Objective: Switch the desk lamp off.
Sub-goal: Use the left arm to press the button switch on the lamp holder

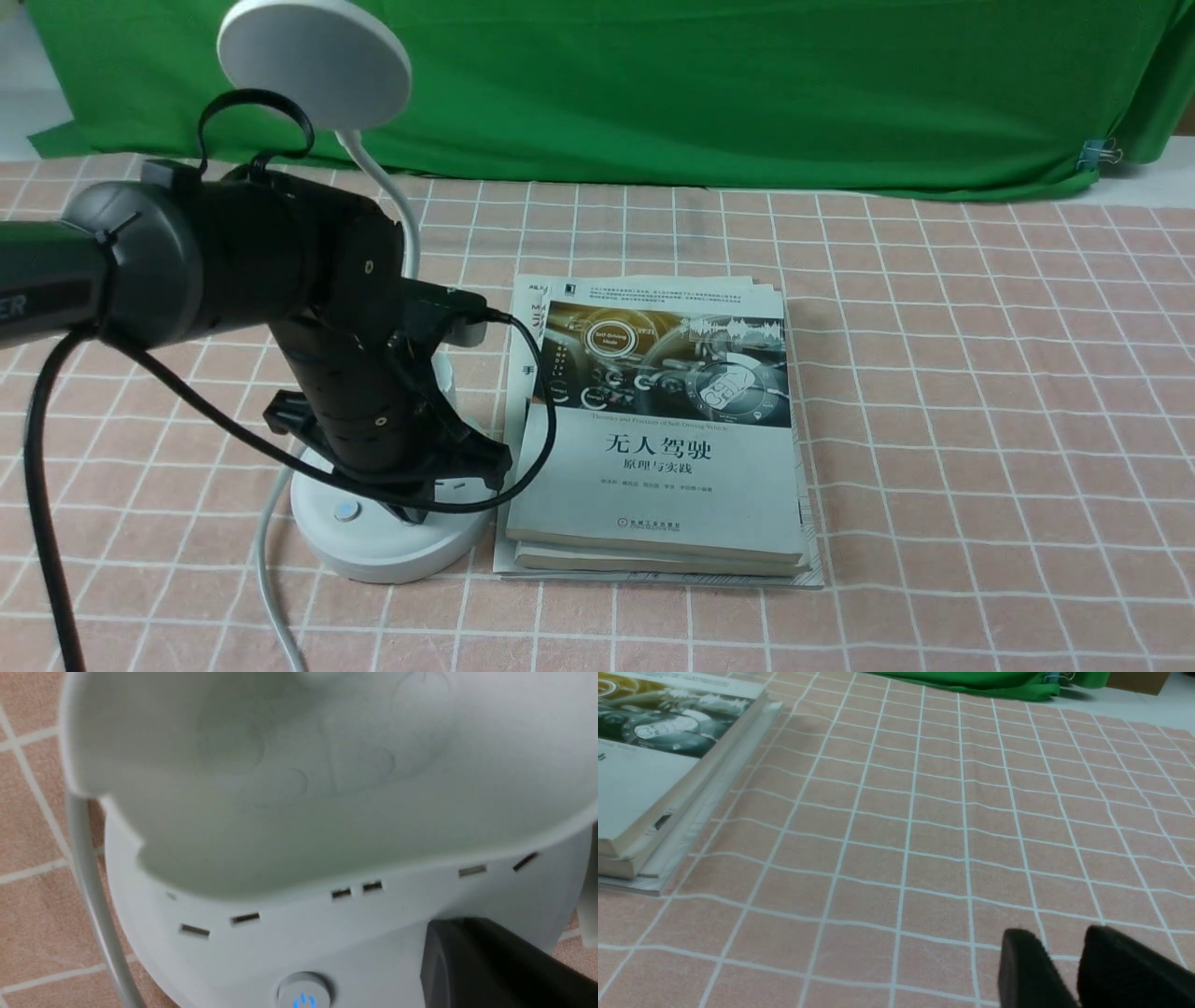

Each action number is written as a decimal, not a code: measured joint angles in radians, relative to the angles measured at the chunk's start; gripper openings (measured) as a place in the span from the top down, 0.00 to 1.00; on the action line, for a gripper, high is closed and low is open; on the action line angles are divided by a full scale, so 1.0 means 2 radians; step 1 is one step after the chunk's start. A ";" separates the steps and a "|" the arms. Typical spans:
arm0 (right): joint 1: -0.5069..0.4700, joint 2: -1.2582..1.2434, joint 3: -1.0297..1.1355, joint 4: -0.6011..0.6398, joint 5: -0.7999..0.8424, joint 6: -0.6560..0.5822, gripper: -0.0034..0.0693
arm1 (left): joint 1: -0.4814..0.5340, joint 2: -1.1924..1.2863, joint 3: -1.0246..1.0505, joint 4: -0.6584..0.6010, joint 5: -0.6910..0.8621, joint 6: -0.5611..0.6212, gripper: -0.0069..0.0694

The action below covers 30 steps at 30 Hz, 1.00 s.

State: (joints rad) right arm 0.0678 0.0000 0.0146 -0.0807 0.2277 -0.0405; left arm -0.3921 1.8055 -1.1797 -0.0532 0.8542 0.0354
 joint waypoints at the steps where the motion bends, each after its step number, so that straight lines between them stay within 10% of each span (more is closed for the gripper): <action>1: 0.000 0.000 0.000 0.000 0.000 0.000 0.62 | 0.000 0.000 0.000 0.000 0.000 0.000 0.90; 30: 0.000 0.000 0.000 0.000 0.000 0.000 0.62 | -0.001 -0.001 -0.005 0.001 0.013 0.000 0.90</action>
State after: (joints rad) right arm 0.0678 0.0000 0.0146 -0.0807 0.2277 -0.0405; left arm -0.3943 1.8045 -1.1900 -0.0511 0.8798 0.0347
